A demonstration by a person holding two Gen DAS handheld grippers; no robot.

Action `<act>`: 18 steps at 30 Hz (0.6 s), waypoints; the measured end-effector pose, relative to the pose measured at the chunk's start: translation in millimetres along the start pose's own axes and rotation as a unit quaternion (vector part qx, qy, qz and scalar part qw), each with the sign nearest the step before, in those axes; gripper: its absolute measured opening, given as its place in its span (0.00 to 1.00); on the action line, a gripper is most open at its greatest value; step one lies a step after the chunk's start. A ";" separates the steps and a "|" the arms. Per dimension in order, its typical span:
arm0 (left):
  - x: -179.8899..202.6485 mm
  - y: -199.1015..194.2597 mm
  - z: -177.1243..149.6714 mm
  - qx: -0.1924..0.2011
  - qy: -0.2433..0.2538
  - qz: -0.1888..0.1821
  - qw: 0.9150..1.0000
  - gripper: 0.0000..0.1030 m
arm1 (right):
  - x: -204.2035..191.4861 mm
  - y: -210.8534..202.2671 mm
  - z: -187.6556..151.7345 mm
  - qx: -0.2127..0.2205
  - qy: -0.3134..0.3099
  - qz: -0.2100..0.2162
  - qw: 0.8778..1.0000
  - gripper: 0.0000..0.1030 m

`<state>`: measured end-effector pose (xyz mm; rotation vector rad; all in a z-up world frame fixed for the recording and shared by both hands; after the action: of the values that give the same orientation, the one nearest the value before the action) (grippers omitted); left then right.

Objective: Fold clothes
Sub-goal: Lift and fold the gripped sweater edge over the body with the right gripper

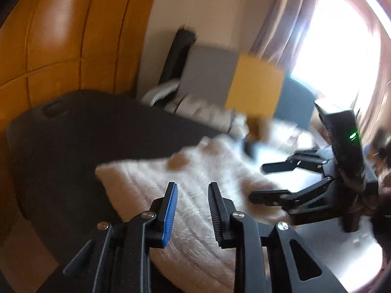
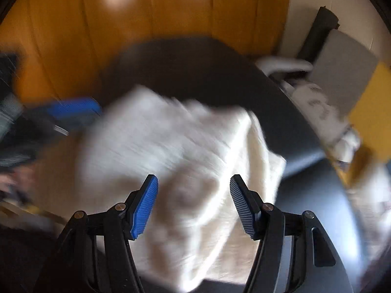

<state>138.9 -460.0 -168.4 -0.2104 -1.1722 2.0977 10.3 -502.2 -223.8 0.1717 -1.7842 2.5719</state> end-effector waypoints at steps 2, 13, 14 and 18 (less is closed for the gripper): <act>-3.2 12.2 -7.2 -0.007 -0.003 0.011 1.000 0.25 | 24.5 29.4 -2.7 -0.010 0.055 0.025 0.998 0.72; 14.8 -18.4 22.0 0.012 0.016 -0.024 1.000 0.25 | 18.2 -29.8 -37.8 0.083 0.007 0.235 0.968 0.80; 20.6 -15.6 25.8 0.007 0.021 -0.033 0.999 0.25 | 9.6 -38.4 -44.4 0.083 -0.023 0.255 0.963 0.80; 47.1 4.2 34.9 -0.031 0.042 -0.070 0.996 0.25 | -4.6 -45.6 -67.7 0.067 -0.071 0.299 0.949 0.80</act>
<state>86.4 -454.3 -142.6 -0.2354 -1.1679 1.9149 12.2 -422.7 -205.1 -0.2314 -1.9505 3.1603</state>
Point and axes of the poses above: each gripper's, at about its wrist camera, not at the fingertips, and y roughly the way its jaws point, x to its right, z to its top, the point moved 10 cm from there along y, roughly the way its jaws point, and after that the axes turned 11 degrees about -x, right-handed, at the moved point
